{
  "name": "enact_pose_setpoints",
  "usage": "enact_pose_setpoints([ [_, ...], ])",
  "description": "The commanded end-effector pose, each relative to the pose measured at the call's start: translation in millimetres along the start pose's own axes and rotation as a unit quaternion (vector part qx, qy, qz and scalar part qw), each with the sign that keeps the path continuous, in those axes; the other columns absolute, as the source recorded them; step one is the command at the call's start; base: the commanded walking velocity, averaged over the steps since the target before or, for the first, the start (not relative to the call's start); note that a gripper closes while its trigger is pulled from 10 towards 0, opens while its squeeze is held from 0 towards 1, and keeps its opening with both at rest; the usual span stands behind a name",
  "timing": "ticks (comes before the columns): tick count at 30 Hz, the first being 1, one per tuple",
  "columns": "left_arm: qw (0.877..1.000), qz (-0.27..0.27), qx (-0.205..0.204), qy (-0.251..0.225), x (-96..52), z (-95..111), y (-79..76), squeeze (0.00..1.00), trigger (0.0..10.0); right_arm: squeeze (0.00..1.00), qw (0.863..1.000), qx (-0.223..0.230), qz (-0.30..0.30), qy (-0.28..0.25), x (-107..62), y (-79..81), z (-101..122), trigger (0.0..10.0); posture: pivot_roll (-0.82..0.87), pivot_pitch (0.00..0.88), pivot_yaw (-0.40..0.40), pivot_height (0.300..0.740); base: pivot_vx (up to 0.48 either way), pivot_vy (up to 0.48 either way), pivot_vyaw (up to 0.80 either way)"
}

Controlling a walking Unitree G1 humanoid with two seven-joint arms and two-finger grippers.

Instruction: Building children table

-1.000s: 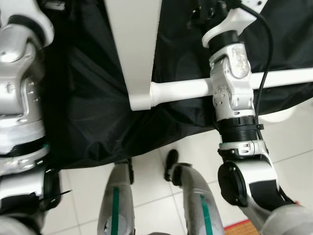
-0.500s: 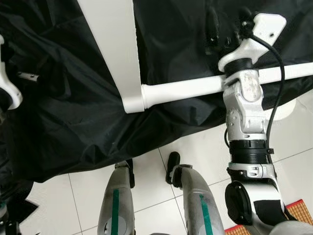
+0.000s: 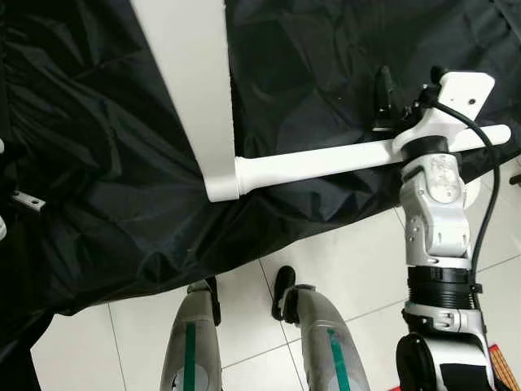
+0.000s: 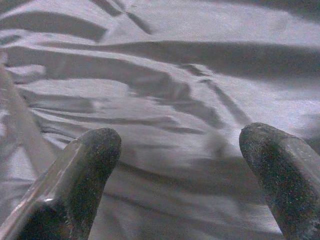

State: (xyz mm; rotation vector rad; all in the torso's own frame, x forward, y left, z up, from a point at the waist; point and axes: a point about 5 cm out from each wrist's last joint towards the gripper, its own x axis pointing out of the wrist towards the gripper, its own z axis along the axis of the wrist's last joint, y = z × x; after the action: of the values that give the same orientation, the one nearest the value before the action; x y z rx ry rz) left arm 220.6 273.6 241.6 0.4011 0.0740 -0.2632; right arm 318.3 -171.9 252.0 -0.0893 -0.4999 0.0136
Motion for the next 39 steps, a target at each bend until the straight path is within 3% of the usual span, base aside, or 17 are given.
enact_pose_setpoints([
  [1, 0.999, 0.026, -0.015, 0.019, -1.6, -10, -0.2, 0.0, 10.0, 0.0, 0.999, 0.004, -0.005, 0.046, -12.6, 1.3, -20, 10.0, 0.23, 0.227, 0.036, 0.74, 0.0, 0.0, 0.0],
  [5, 0.994, 0.081, -0.068, 0.003, 2.7, -15, 0.3, 0.0, 10.0, 0.0, 0.997, 0.016, -0.015, 0.077, -23.8, 5.7, -32, 10.0, 0.22, 0.218, 0.032, 0.74, 0.0, 0.0, 0.0],
  [9, 0.988, 0.125, -0.089, -0.001, 7.3, -24, 1.6, 0.0, 10.0, 0.0, 0.994, 0.008, -0.015, 0.104, -30.1, 2.3, -42, 10.0, 0.18, 0.185, 0.021, 0.74, 0.0, 0.0, 0.0],
  [14, 0.987, 0.13, -0.098, -0.012, 12.6, -32, 1.4, 0.0, 10.0, 0.0, 0.992, 0.005, 0.005, 0.126, -38.7, -5.4, -53, 10.0, 0.17, 0.171, 0.015, 0.74, 0.0, 0.0, 0.0],
  [18, 0.992, 0.024, -0.112, -0.05, 16.9, -27, -20.9, 0.0, 10.0, 0.0, 0.99, 0.029, 0.061, 0.125, -52.3, -7.3, -56, 10.0, 0.15, 0.122, 0.011, 0.74, 0.0, 0.0, 0.0],
  [19, 0.992, 0.024, -0.112, -0.05, 16.9, -27, -20.9, 0.0, 10.0, 0.0, 0.99, 0.029, 0.061, 0.125, -52.3, -7.3, -56, 10.0, 0.15, 0.122, 0.011, 0.74, 0.0, 0.0, 0.0],
  [20, 0.992, -0.009, -0.111, -0.059, 18.4, -27, -30.8, 0.0, 10.0, 0.0, 0.989, 0.03, 0.076, 0.122, -56.5, -5.3, -56, 10.0, 0.14, 0.114, 0.008, 0.74, 0.0, 0.0, 0.0],
  [23, 0.992, -0.009, -0.111, -0.059, 18.4, -27, -30.8, 0.0, 10.0, 0.0, 0.989, 0.03, 0.076, 0.122, -56.5, -5.3, -56, 10.0, 0.14, 0.114, 0.008, 0.74, 0.0, 0.0, 0.0],
  [24, 0.991, -0.038, -0.107, -0.072, 20.2, -26, -39.6, 0.0, 10.0, 0.0, 0.989, 0.032, 0.084, 0.118, -58.4, -3.6, -56, 10.0, 0.13, 0.126, 0.004, 0.74, 0.0, 0.0, 0.0],
  [26, 0.99, -0.109, -0.073, -0.059, 24.7, -41, -62.0, 0.0, 10.0, 0.0, 0.988, 0.043, 0.11, 0.097, -62.7, 2.9, -53, 10.0, 0.12, 0.114, -0.006, 0.74, 0.0, 0.0, 0.0],
  [28, 0.988, -0.133, -0.063, -0.046, 25.9, -49, -68.7, 0.0, 10.0, 0.0, 0.988, 0.051, 0.118, 0.089, -63.3, 4.8, -50, 10.0, 0.12, 0.11, -0.009, 0.74, 0.0, 0.0, 0.0],
  [34, 0.987, -0.15, -0.046, -0.029, 27.8, -62, -73.7, 0.0, 10.0, 0.0, 0.986, 0.066, 0.125, 0.084, -63.8, 5.6, -47, 10.0, 0.11, 0.099, -0.008, 0.74, 0.0, 0.0, 0.0],
  [39, 0.993, -0.111, -0.041, 0.0, 37.0, -79, -69.3, 0.0, 10.0, 0.0, 0.985, 0.092, 0.113, 0.091, -69.1, 7.4, -48, 10.0, 0.09, 0.092, 0.006, 0.74, 0.0, 0.0, 0.0],
])
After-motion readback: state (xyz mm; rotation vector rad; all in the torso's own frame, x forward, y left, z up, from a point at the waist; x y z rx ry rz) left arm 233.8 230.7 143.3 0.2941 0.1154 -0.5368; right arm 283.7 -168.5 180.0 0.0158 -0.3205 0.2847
